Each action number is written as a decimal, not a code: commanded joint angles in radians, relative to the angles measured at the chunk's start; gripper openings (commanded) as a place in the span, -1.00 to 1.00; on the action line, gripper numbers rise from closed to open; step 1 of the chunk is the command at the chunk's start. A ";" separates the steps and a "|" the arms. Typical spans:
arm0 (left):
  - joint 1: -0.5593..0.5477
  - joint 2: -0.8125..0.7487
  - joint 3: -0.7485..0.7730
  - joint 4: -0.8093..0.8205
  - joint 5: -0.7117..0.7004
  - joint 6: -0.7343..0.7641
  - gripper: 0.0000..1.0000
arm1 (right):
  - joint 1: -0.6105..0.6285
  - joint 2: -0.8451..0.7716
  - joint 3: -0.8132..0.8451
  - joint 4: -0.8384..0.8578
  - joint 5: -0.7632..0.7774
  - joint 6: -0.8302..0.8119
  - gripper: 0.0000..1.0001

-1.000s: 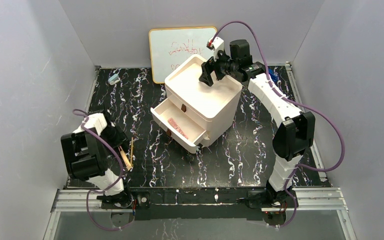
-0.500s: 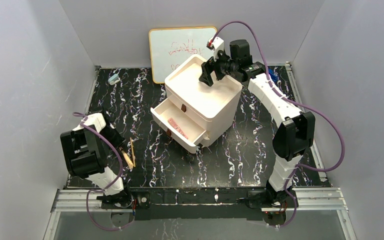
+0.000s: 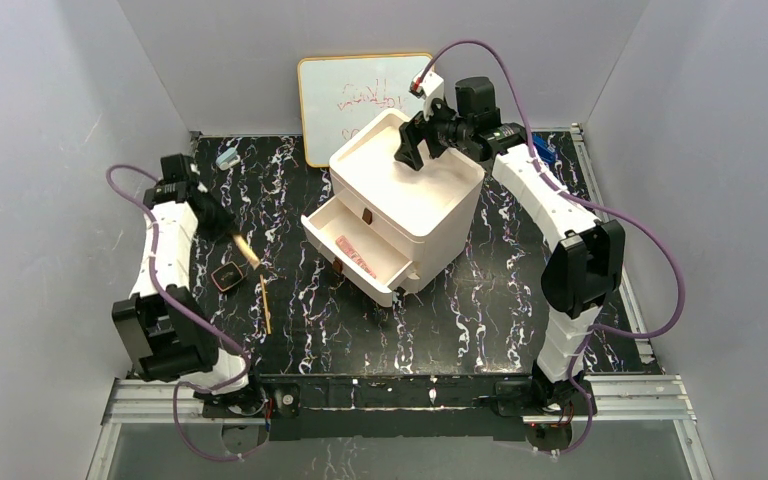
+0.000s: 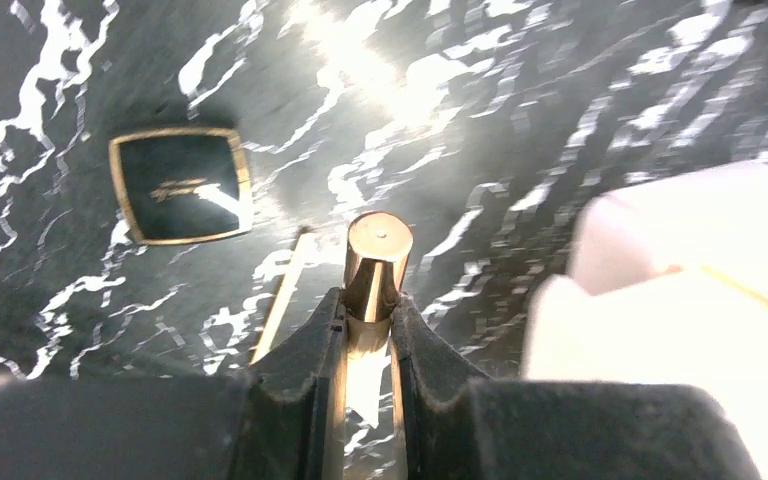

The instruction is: Organize the makeup

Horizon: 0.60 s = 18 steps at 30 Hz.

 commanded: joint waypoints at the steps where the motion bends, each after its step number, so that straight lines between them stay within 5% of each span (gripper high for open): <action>1: -0.087 -0.069 0.132 -0.067 0.024 -0.132 -1.00 | 0.021 0.114 -0.061 -0.238 -0.010 0.051 1.00; 12: -0.430 -0.132 0.138 0.187 0.050 -0.543 -1.00 | 0.022 0.106 -0.061 -0.240 -0.005 0.051 1.00; 18: -0.561 -0.077 0.145 0.308 0.018 -0.642 -1.00 | 0.023 0.090 -0.074 -0.239 0.005 0.051 1.00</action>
